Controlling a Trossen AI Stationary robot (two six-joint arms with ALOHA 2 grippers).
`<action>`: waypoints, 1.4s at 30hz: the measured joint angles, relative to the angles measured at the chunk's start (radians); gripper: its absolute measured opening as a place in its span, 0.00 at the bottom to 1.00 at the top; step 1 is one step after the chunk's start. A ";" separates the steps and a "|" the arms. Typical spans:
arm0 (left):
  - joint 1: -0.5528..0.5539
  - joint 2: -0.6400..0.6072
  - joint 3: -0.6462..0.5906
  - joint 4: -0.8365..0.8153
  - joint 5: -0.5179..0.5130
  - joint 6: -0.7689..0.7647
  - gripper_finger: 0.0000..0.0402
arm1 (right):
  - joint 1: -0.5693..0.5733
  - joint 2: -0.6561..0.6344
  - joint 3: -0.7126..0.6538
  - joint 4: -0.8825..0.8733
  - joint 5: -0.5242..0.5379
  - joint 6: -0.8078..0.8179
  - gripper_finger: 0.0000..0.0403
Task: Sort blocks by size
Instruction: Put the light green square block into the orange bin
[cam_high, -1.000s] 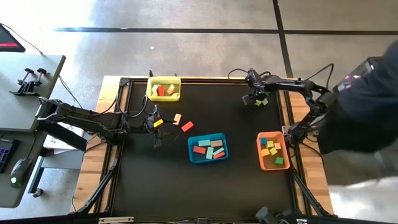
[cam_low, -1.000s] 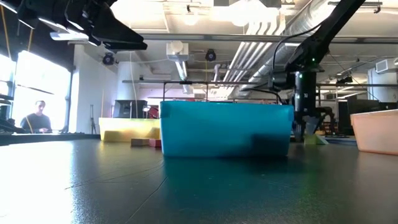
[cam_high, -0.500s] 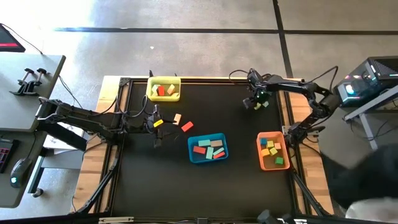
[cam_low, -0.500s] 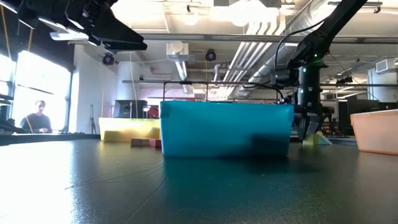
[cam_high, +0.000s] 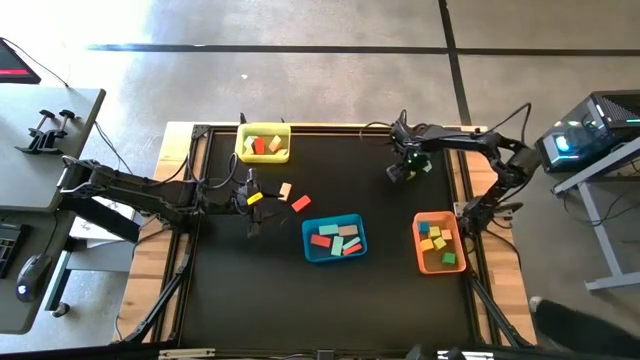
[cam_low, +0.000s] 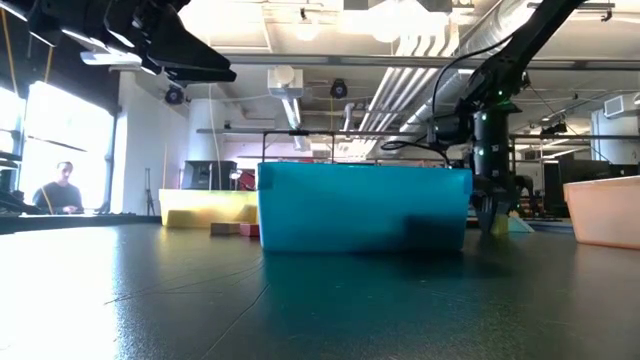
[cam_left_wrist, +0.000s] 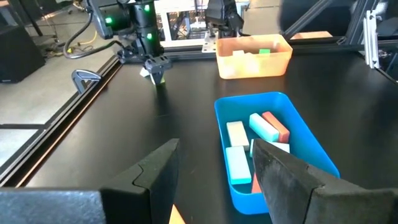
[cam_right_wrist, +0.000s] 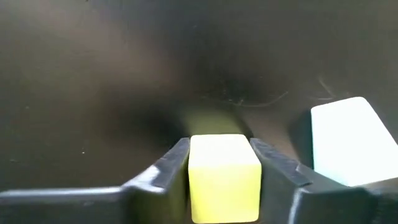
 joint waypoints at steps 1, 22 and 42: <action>-0.001 0.000 0.000 -0.001 0.000 0.000 0.47 | 0.007 -0.006 0.000 -0.003 0.009 -0.001 0.33; -0.002 0.000 0.000 -0.016 0.000 -0.009 0.47 | 1.135 -0.454 -0.001 -0.338 -0.001 1.054 0.32; -0.002 0.000 0.000 -0.007 0.000 0.029 0.47 | 1.509 -0.352 -0.001 -0.530 -0.051 1.678 0.45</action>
